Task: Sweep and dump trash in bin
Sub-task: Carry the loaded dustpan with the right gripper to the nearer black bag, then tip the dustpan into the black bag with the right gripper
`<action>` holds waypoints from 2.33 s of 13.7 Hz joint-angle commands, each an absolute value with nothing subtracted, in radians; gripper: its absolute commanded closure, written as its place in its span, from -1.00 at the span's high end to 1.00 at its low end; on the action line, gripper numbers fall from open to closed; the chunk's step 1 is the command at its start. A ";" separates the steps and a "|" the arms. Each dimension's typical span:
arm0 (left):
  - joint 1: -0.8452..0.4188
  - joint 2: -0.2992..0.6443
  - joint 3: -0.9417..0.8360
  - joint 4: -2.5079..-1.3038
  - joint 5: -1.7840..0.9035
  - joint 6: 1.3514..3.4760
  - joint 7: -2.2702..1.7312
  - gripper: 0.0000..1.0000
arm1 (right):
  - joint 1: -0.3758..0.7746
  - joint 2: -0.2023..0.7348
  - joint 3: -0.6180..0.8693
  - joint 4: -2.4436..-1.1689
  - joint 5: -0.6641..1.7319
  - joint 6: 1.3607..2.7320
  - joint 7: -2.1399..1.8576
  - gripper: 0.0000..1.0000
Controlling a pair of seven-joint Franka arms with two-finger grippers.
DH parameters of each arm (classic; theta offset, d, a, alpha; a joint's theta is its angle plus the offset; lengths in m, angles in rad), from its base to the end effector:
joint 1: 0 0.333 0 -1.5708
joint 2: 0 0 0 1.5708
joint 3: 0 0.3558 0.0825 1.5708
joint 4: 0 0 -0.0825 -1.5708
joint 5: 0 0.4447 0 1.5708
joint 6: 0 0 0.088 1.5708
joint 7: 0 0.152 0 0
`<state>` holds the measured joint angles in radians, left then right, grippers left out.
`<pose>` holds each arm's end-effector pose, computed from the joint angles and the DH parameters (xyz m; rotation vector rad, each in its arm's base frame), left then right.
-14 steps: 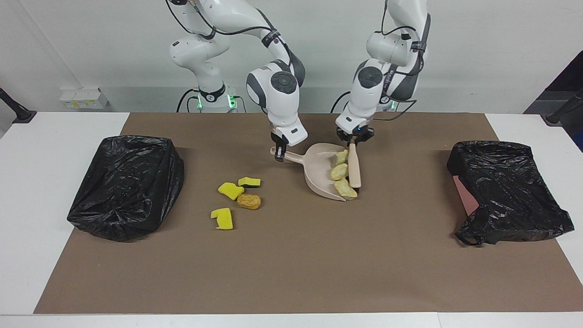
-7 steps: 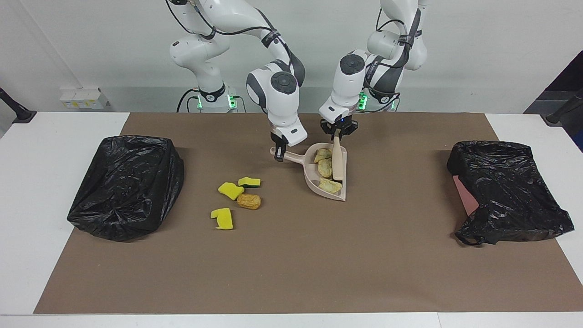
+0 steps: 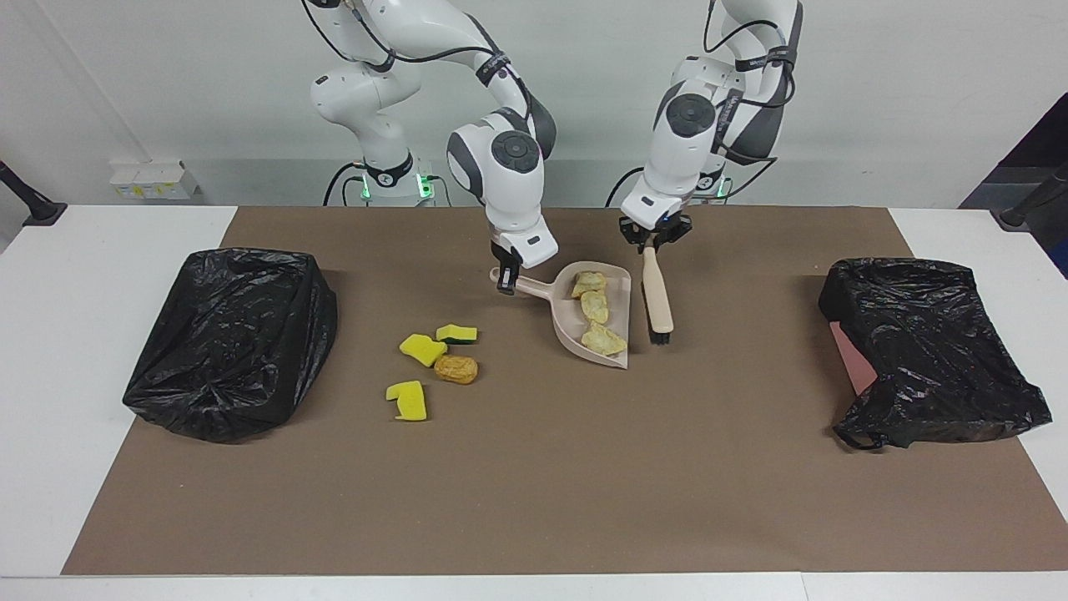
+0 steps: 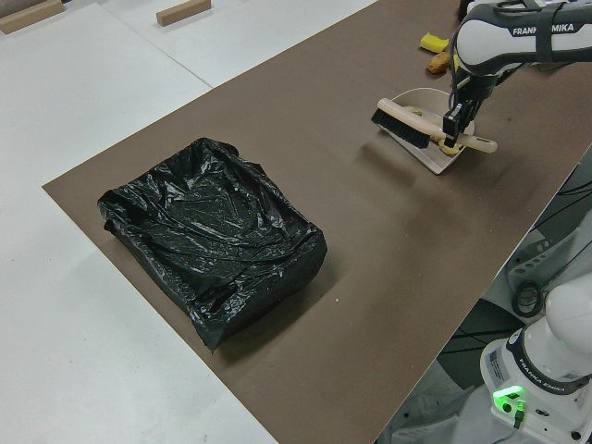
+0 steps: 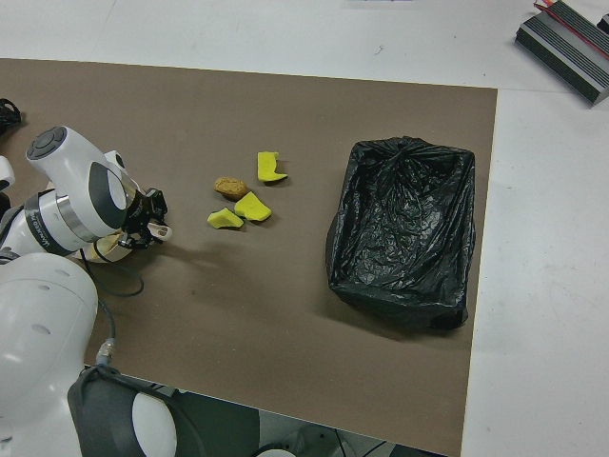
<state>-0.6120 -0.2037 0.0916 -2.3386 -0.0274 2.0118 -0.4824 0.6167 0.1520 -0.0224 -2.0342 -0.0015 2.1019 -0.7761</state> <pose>0.4301 -0.2500 0.3681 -3.1123 0.0433 0.2013 0.5146 0.3477 0.3240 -2.4271 -1.9855 0.1323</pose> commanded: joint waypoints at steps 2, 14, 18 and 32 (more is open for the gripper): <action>-0.575 -0.242 0.083 -2.355 -0.025 1.987 -0.485 -1.00 | 0.511 0.023 -0.017 -2.040 -0.021 1.999 -0.808 -1.00; -0.882 -0.247 0.071 -2.476 -0.064 2.184 -0.762 -1.00 | -0.216 -0.155 -0.029 -1.968 -0.138 1.859 -1.309 -1.00; -0.922 -0.250 0.071 -2.526 -0.084 2.253 -0.862 -1.00 | -0.349 -0.149 -0.031 -1.948 -0.319 1.908 -1.437 -1.00; -0.907 -0.206 0.078 -2.516 -0.132 2.312 -0.787 1.00 | -0.308 -0.129 -0.017 -1.953 -0.822 2.151 -1.955 -1.00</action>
